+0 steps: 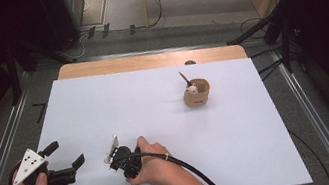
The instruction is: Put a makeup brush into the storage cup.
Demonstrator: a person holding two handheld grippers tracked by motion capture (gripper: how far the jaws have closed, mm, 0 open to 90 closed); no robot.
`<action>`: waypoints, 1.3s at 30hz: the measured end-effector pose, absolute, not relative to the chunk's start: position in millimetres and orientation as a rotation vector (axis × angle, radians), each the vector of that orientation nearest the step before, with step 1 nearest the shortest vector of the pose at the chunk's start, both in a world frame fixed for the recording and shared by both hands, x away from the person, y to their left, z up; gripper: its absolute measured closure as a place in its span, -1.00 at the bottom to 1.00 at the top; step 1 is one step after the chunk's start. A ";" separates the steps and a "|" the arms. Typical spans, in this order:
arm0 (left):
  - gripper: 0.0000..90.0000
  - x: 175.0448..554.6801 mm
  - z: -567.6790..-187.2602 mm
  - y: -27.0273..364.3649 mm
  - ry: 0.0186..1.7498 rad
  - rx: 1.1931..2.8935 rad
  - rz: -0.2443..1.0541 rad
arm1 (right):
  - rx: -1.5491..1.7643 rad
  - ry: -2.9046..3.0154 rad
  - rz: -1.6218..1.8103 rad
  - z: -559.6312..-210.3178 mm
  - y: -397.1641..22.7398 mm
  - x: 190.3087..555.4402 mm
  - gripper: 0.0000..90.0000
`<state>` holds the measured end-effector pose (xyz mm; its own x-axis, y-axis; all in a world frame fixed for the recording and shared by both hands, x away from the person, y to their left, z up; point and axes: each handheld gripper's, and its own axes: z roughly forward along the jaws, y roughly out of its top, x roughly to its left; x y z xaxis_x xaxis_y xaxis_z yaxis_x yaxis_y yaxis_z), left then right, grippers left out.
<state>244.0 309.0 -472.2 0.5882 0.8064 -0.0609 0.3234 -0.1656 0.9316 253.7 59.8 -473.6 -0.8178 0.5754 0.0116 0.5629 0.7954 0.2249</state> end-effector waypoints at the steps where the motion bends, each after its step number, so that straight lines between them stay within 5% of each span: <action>1: -1.00 243.9 -472.2 308.7 0.934 1.746 0.561 | 0.923 2.928 0.336 -473.7 59.5 254.6 0.88; 39: -1.00 244.5 -473.0 308.4 0.935 1.755 0.562 | 1.234 2.509 1.065 -434.0 -24.7 278.8 0.88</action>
